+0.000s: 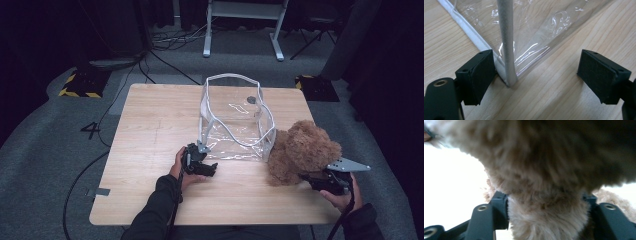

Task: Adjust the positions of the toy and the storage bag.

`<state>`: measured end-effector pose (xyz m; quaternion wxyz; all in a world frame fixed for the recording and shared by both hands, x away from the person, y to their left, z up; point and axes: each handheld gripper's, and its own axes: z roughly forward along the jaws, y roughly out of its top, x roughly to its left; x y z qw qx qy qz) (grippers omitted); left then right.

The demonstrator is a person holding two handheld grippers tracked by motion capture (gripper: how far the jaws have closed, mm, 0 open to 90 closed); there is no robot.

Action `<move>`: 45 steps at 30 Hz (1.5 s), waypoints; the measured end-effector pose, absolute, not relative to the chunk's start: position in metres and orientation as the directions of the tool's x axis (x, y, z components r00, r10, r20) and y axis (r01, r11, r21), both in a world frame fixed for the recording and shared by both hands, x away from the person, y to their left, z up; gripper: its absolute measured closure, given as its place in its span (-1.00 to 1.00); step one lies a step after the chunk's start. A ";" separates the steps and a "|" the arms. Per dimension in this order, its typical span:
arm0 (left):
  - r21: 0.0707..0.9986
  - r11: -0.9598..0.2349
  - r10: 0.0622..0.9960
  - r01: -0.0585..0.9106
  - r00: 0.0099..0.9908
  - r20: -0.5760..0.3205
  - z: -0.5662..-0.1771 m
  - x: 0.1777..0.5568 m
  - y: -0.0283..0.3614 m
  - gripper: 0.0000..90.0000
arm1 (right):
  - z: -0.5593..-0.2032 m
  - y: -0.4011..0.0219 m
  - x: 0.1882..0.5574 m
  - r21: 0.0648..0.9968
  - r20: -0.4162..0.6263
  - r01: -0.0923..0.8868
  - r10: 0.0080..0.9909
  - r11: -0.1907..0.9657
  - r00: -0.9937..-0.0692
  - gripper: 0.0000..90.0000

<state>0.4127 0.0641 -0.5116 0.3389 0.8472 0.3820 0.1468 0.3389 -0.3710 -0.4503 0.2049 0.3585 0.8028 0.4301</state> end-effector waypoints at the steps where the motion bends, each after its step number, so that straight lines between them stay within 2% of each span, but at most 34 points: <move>1: 0.687 -0.478 0.748 0.547 0.664 -0.009 -0.512 0.413 0.064 -0.67 | -0.450 -0.370 0.339 0.844 -0.018 0.397 0.758 0.362 -0.652 -0.23; 2: 0.687 -0.478 0.748 0.547 0.664 -0.009 -0.512 0.413 0.064 -0.67 | -0.450 -0.370 0.339 0.844 -0.018 0.397 0.758 0.362 -0.652 -0.23; 3: 0.684 -0.478 0.747 0.551 0.665 -0.013 -0.511 0.412 0.064 -0.67 | -0.449 -0.369 0.340 0.849 -0.004 0.403 0.766 0.343 -0.643 -0.36; 5: 0.684 -0.477 0.746 0.552 0.666 -0.017 -0.511 0.412 0.065 -0.66 | -0.447 -0.368 0.341 0.857 0.001 0.399 0.773 0.326 -0.635 -0.48; 15: 0.687 -0.490 0.725 0.537 0.688 -0.020 -0.512 0.400 0.073 -0.66 | -0.437 -0.354 0.346 0.878 0.011 0.386 0.796 0.282 -0.605 -0.67; 23: 0.685 -0.505 0.707 0.526 0.706 -0.020 -0.512 0.379 0.093 -0.66 | -0.437 -0.346 0.358 0.877 0.084 0.425 0.800 0.223 -0.594 -0.66; 32: 0.686 -0.516 0.693 0.513 0.721 -0.017 -0.513 0.357 0.126 -0.67 | -0.436 -0.333 0.366 0.854 0.041 0.442 0.813 0.273 -0.581 -0.66; 35: 0.685 -0.513 0.699 0.517 0.715 -0.016 -0.513 0.353 0.131 -0.67 | -0.436 -0.333 0.366 0.853 0.034 0.439 0.812 0.280 -0.583 -0.58; 38: 0.687 -0.490 0.724 0.536 0.690 -0.023 -0.513 0.351 0.134 -0.67 | -0.436 -0.334 0.366 0.850 0.022 0.436 0.807 0.295 -0.590 -0.33; 39: 0.684 -0.474 0.751 0.554 0.660 -0.015 -0.513 0.348 0.135 -0.68 | -0.436 -0.335 0.366 0.851 0.016 0.429 0.802 0.302 -0.597 -0.17; 43: 0.687 -0.463 0.766 0.560 0.643 -0.008 -0.513 0.345 0.138 -0.66 | -0.438 -0.340 0.365 0.859 0.013 0.413 0.793 0.304 -0.609 0.06; 45: 0.687 -0.461 0.765 0.562 0.644 -0.014 -0.513 0.345 0.140 -0.66 | -0.438 -0.342 0.365 0.862 0.012 0.406 0.789 0.303 -0.614 0.10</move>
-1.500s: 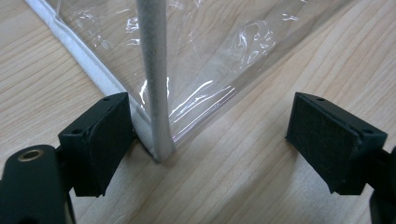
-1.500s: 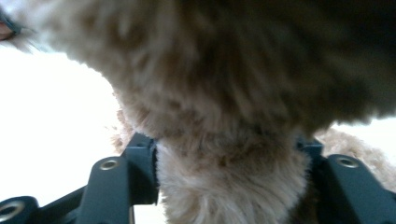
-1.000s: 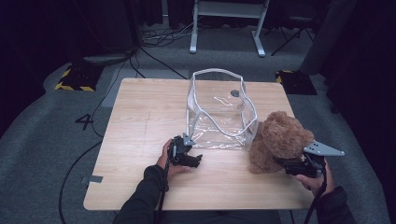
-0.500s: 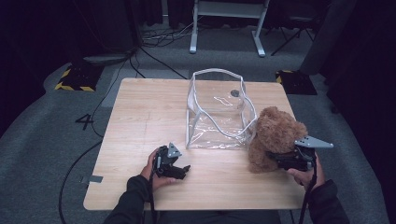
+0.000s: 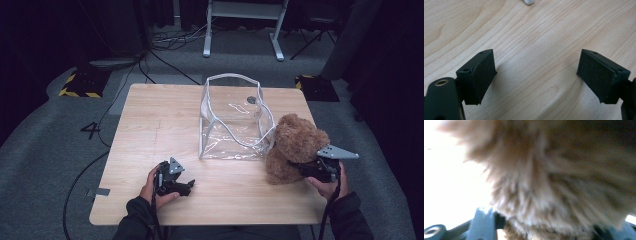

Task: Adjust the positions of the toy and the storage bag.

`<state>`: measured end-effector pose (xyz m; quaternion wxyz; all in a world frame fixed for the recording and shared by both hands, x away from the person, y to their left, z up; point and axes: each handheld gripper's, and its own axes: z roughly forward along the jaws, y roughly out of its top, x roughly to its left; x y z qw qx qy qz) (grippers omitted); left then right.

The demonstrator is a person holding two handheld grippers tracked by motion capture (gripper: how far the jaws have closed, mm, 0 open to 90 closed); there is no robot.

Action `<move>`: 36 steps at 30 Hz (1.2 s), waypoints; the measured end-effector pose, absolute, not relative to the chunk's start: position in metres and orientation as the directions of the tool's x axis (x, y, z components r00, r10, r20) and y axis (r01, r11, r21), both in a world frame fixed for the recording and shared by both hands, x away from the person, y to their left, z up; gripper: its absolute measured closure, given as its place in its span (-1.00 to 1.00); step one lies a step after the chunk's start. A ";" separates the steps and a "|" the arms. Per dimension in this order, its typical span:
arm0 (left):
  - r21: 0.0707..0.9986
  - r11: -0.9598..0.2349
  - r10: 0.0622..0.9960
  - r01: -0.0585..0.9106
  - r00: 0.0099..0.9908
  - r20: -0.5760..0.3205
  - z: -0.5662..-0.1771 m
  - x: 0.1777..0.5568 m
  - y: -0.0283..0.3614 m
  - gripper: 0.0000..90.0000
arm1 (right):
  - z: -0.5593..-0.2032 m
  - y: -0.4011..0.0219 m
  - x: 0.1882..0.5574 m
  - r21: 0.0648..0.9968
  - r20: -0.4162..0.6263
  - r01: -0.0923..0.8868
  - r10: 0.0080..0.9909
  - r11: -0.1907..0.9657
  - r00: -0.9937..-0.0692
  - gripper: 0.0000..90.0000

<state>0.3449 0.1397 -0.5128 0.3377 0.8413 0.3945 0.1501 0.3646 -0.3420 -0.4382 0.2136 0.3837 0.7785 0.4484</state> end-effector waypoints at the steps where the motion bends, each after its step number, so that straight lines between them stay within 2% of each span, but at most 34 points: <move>1: 0.685 -0.463 0.763 0.562 0.646 -0.013 -0.513 0.345 0.141 -0.66 | -0.439 -0.344 0.364 0.864 0.008 0.400 0.786 0.305 -0.618 0.15; 8: 0.683 -0.482 0.743 0.549 0.669 -0.013 -0.513 0.351 0.144 -0.68 | -0.441 -0.352 0.357 0.884 -0.010 0.351 0.764 0.308 -0.645 0.33; 36: 0.688 -0.483 0.737 0.543 0.676 -0.017 -0.513 0.353 0.144 -0.71 | -0.424 -0.379 0.351 0.942 0.018 0.282 0.808 0.185 -0.589 0.39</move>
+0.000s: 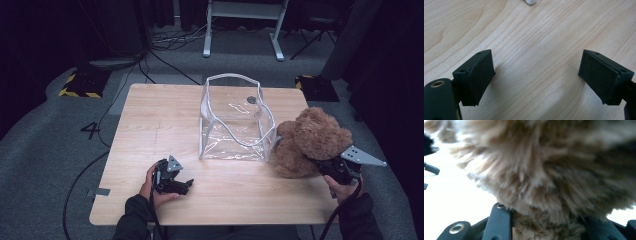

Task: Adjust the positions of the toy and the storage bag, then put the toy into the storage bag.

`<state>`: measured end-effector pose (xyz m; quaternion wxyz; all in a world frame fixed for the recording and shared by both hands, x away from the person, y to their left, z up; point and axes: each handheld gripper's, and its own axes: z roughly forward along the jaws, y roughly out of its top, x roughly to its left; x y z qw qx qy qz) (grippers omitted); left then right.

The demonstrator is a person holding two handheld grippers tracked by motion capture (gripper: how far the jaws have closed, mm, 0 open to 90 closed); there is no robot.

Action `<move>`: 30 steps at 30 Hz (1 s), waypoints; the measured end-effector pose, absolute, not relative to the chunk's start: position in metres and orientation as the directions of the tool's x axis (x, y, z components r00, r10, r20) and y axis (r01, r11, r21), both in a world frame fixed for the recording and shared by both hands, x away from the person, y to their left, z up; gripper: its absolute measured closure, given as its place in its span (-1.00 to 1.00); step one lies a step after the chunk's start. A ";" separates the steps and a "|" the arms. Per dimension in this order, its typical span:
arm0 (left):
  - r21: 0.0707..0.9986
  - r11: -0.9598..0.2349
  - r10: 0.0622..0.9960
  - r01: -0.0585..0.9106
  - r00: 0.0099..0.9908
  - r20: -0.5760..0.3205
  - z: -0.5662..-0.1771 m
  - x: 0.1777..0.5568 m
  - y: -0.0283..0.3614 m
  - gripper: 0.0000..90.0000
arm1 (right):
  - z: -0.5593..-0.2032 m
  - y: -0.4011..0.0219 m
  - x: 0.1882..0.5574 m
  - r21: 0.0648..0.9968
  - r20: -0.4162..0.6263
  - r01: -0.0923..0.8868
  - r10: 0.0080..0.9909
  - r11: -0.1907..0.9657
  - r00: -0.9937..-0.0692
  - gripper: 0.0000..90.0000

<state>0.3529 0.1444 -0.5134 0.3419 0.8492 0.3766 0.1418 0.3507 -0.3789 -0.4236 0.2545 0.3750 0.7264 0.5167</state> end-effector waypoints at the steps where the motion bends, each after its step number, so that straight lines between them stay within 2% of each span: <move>1: 0.687 -0.482 0.738 0.543 0.675 -0.016 -0.513 0.353 0.144 -0.71 | -0.423 -0.379 0.351 0.942 0.018 0.280 0.807 0.183 -0.590 0.39; 30: 0.686 -0.473 0.746 0.553 0.666 -0.023 -0.513 0.351 0.144 -0.71 | -0.414 -0.386 0.344 0.959 0.024 0.243 0.817 0.143 -0.576 0.39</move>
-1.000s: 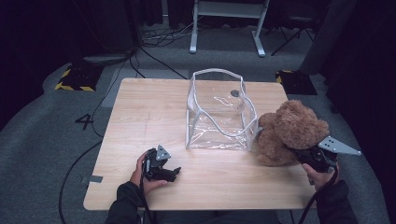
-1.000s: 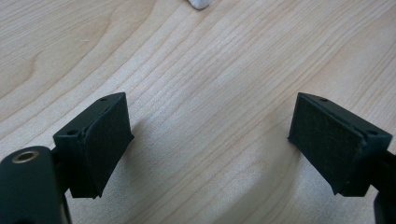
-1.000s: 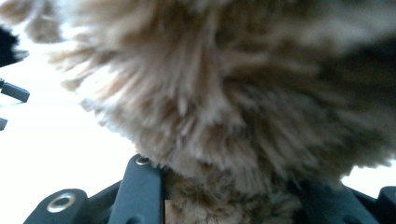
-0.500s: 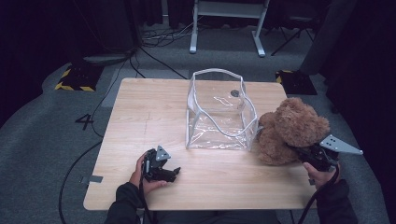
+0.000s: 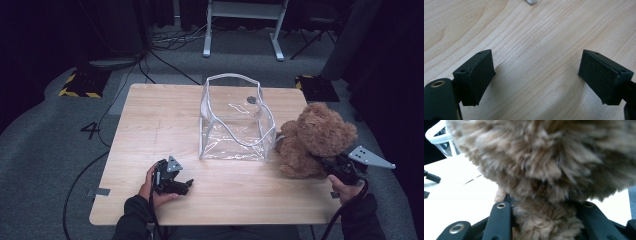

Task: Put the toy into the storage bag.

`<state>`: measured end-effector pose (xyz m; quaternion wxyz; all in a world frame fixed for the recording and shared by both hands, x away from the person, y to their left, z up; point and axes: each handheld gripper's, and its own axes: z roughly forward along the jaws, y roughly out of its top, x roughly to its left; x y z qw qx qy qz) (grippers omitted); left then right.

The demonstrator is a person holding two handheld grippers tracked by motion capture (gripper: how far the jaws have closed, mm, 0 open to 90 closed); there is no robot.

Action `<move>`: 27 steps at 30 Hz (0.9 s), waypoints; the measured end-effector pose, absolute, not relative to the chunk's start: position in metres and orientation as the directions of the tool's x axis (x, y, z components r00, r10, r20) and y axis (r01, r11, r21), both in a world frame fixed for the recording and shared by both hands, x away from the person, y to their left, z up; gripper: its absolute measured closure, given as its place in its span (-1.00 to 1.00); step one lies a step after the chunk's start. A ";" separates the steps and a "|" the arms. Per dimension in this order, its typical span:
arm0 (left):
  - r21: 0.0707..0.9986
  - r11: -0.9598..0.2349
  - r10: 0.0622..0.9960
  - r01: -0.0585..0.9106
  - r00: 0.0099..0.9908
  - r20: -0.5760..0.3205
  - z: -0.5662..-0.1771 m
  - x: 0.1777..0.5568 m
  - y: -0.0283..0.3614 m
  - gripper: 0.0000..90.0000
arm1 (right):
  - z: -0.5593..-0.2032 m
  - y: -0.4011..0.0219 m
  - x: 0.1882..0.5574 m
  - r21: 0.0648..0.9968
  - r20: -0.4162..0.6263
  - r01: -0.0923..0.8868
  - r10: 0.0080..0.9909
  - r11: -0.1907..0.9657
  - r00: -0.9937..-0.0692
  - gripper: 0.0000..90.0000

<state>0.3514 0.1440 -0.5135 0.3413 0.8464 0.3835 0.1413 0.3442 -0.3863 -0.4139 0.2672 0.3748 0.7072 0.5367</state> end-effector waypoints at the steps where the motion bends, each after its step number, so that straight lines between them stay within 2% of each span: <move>1: 0.686 -0.472 0.746 0.553 0.666 -0.023 -0.514 0.351 0.144 -0.71 | -0.413 -0.387 0.344 0.960 0.025 0.242 0.818 0.141 -0.575 0.39; 27: 0.685 -0.479 0.741 0.549 0.671 -0.020 -0.513 0.353 0.144 -0.71 | -0.386 -0.383 0.346 0.971 -0.009 0.193 0.835 0.138 -0.550 0.41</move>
